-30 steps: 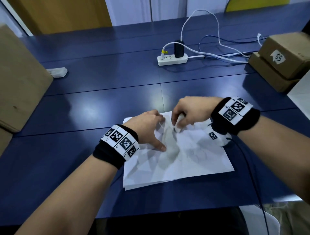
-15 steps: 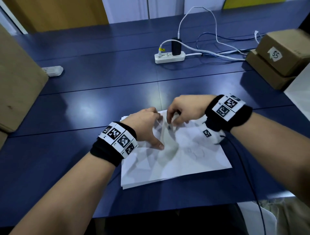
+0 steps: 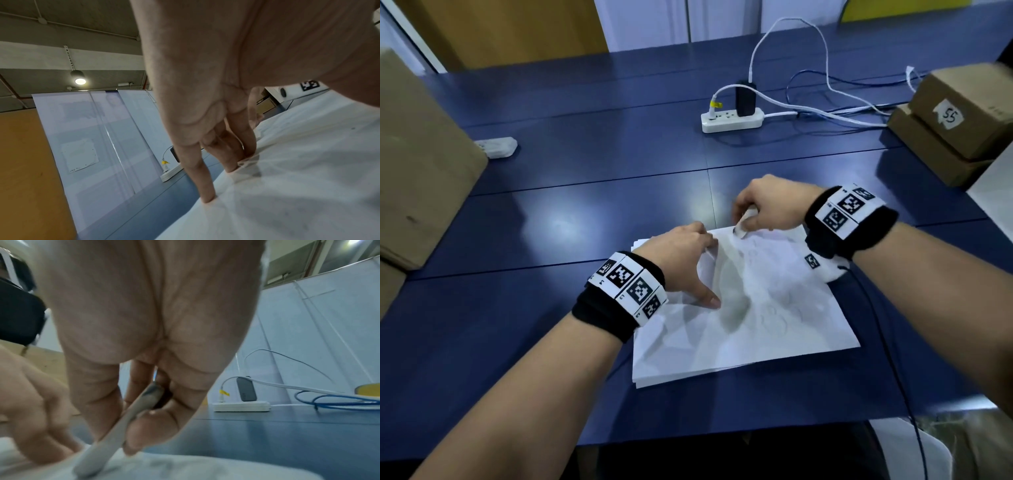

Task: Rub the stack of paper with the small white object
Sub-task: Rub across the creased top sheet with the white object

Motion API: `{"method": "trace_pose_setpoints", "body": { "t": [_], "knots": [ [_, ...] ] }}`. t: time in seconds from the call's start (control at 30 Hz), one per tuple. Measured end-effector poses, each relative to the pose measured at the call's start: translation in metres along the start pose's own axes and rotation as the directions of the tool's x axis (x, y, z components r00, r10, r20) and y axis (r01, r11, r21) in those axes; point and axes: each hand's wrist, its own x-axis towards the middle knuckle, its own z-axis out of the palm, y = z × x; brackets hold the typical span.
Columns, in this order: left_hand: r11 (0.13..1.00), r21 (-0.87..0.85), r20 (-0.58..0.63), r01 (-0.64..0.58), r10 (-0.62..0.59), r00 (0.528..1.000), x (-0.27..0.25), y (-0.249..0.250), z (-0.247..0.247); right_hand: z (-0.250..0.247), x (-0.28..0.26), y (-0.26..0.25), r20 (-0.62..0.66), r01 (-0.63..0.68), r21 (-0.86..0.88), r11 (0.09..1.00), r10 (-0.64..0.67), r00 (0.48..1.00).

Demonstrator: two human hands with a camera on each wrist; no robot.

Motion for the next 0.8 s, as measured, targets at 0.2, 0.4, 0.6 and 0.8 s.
{"method": "trace_pose_setpoints", "body": {
  "t": [0.2, 0.4, 0.6, 0.8],
  "knots": [
    [1.0, 0.009, 0.005, 0.009, -0.009, 1.0, 0.002, 0.001, -0.002, 0.004, -0.011, -0.016, 0.283, 0.086, -0.035, 0.996, -0.073, 0.956],
    [1.0, 0.015, 0.005, 0.003, -0.003, 1.0, 0.0, 0.0, -0.001, -0.001, -0.006, -0.001, 0.048, 0.014, -0.004, 1.0, -0.014, 0.999],
    [1.0, 0.022, 0.016, 0.009, -0.009, 1.0, 0.002, 0.002, -0.002, 0.003, -0.012, -0.01, 0.202, 0.048, -0.034, 0.998, -0.04, 0.979],
    [1.0, 0.018, 0.008, 0.015, -0.015, 1.0, 0.0, 0.001, 0.0, 0.005, -0.013, -0.008, 0.153, 0.044, -0.003, 0.999, -0.043, 0.987]
  ]
}}
